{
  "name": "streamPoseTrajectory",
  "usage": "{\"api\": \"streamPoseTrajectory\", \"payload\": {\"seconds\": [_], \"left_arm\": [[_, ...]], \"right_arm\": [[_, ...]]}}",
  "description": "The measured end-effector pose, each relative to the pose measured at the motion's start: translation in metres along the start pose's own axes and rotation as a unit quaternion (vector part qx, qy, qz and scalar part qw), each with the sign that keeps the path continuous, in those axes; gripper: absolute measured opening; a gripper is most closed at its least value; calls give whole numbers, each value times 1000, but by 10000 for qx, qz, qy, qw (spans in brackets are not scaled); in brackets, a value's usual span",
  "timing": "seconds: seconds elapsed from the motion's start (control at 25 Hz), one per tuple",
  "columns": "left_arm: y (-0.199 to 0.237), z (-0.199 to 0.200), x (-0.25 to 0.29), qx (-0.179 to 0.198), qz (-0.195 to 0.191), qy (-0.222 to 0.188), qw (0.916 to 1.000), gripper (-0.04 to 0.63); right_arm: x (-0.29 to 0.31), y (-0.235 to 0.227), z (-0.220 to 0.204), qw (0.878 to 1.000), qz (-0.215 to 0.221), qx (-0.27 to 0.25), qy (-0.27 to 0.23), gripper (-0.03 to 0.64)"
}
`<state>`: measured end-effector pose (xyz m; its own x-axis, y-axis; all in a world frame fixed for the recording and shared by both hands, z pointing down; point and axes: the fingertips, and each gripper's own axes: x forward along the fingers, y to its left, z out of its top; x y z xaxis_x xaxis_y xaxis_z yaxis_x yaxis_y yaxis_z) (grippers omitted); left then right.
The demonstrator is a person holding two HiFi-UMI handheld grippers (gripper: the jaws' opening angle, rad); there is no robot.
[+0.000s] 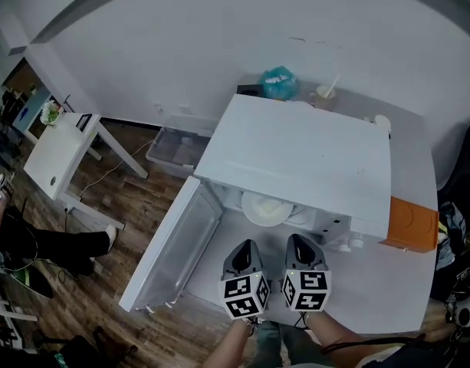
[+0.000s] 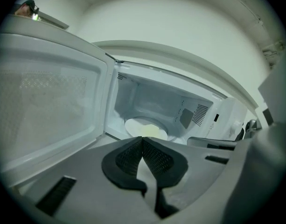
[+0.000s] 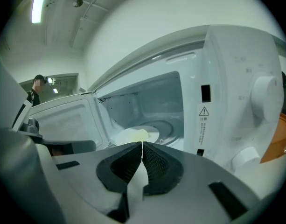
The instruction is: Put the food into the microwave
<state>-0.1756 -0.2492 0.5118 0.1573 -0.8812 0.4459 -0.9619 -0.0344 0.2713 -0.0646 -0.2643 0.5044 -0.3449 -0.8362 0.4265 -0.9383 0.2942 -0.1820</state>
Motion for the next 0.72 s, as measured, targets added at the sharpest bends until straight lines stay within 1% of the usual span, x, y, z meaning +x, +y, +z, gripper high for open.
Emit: {"api": "streamPoseTrajectory", "payload": {"seconds": [0.2,0.4,0.52,0.6,0.72], "left_arm": [[-16,-2,-25,52,-41,-15,10000,5],[-34,2,-45,220,-185,-36,9996,4],[-42,0,-56,293,-189,50,9994,4],[-45,-2,-63,286,-161,125,9994,4],[-52,-2,-74,278,-178,108,9994,4]], "right_arm": [[-27,0,3,9998,157,-75,28,20],[-47,-1,16,9996,238,-129,-92,20],[-58,1,21,9993,298,-135,-162,20],[-65,3,23,9992,341,-88,-196,20],[-76,2,24,9990,381,49,-208,20]]}}
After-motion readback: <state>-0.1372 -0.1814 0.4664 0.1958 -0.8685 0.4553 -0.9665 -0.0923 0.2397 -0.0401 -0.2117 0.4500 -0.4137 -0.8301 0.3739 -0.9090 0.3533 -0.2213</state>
